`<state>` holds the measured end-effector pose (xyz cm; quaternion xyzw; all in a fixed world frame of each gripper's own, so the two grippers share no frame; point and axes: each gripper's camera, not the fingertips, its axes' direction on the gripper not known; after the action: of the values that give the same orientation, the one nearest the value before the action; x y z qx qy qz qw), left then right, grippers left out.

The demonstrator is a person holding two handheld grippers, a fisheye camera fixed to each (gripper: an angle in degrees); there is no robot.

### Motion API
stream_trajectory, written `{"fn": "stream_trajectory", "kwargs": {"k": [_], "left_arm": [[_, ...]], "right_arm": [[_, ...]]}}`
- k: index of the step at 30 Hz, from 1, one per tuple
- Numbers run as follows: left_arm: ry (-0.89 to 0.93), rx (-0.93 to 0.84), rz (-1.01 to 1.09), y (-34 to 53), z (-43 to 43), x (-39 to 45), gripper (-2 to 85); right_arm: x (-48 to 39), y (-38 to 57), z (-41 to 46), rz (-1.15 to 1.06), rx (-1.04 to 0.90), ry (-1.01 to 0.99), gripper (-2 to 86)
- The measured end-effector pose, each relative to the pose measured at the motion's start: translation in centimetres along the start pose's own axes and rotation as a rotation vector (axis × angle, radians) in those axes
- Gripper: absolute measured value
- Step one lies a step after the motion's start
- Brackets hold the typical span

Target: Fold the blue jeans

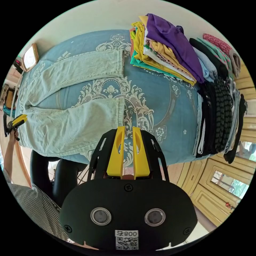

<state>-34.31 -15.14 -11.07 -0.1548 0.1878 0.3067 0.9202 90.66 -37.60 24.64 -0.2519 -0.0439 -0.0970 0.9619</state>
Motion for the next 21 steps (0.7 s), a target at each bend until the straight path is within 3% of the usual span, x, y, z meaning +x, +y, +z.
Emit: {"fn": "stream_trajectory", "kwargs": {"k": [11, 21], "left_arm": [[-0.121, -0.156, 0.095, -5.7, 5.0, 1.1, 8.7], [-0.058, -0.059, 0.053, -4.1, 1.1, -0.1, 2.1]], "right_arm": [[1.7, 0.4, 6.6, -0.043, -0.076, 0.007, 7.8], [4.0, 2.7, 4.0, -0.144, -0.012, 0.022, 5.8]]}}
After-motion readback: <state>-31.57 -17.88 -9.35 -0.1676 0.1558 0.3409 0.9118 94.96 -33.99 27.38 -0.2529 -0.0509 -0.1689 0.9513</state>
